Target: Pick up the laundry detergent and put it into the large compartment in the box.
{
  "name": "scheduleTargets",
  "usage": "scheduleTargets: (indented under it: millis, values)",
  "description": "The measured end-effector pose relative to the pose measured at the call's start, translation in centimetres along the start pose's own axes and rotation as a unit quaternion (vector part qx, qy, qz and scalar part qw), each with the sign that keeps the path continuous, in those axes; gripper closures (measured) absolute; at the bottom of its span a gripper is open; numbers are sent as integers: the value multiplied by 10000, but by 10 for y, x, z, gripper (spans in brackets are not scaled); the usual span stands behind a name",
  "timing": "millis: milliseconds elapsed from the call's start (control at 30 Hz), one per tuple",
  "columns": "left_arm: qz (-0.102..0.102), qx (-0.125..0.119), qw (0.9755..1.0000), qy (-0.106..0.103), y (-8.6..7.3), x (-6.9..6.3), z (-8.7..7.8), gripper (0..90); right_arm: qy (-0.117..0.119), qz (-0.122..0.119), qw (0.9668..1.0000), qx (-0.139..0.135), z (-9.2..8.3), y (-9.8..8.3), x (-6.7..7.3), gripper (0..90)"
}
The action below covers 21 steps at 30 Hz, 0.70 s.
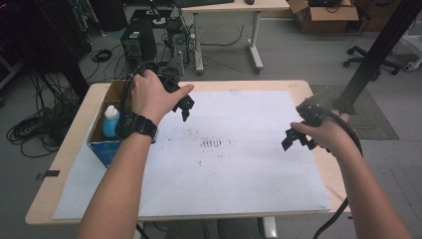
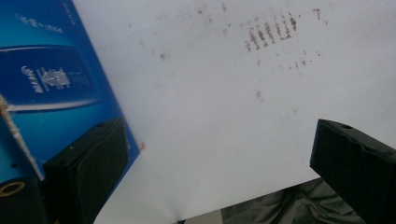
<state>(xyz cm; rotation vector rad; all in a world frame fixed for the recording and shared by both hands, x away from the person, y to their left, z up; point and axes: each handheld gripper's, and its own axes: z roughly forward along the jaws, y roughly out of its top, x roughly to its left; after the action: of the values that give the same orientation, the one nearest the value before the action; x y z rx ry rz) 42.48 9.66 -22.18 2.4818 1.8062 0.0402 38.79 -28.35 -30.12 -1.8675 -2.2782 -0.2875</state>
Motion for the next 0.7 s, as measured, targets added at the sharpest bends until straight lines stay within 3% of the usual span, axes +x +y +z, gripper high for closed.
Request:
scheduleTargets:
  millis: [333,700]
  values:
    - [99,93,9999,-86,4,-10,9,49,0,41,10000,-15,-1,-4,-5,64]
    - [108,91,9999,-81,4,-10,10,48,2,76,10000,1,-1,-6,-8,64]
